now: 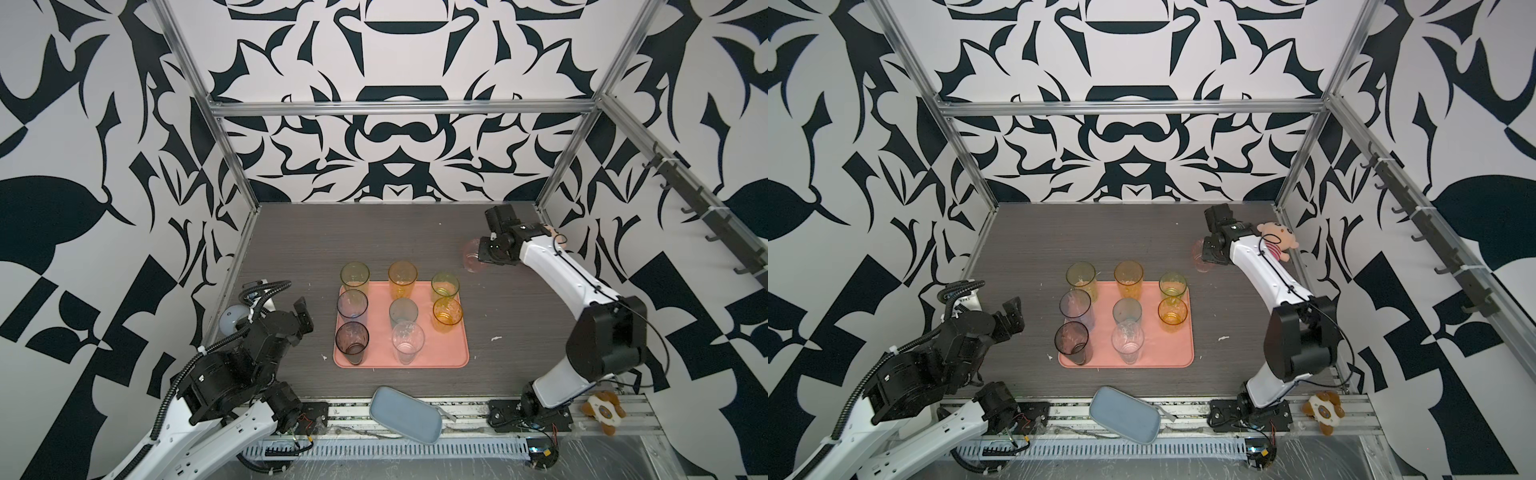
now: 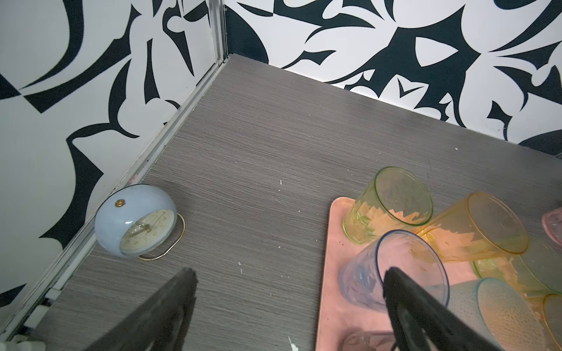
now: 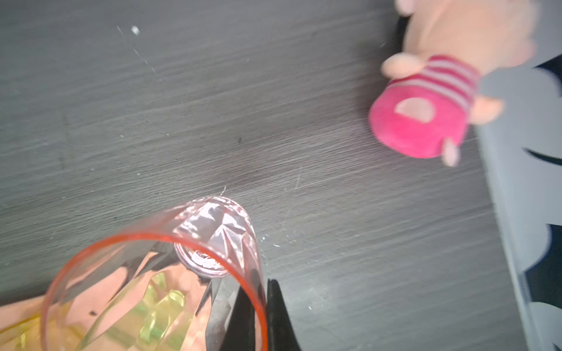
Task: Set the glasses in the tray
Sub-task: 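Lift the pink glass with the right gripper and carry it to the tray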
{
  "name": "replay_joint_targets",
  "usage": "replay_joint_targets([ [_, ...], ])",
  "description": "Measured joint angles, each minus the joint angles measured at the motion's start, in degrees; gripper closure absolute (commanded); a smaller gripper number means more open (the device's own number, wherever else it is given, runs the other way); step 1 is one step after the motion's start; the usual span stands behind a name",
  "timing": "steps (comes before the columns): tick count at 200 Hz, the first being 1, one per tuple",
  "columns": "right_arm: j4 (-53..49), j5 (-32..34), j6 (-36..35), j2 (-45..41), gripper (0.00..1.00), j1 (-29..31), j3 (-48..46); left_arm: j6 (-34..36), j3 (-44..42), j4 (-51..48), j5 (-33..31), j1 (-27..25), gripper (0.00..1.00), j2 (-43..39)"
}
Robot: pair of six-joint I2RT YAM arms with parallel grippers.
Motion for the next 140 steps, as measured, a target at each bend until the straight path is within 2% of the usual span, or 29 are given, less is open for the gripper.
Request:
replay_joint_targets([
  [53,-6.6,0.6,0.0,-12.9,1.00,0.0,-4.2,0.0,0.0,0.0,0.0,0.0,0.00,-1.6],
  [140,-17.0,-5.5,2.1,-27.7,1.00,1.9,-12.0,0.0,-0.2,0.0,0.0,0.0,0.00,-1.5],
])
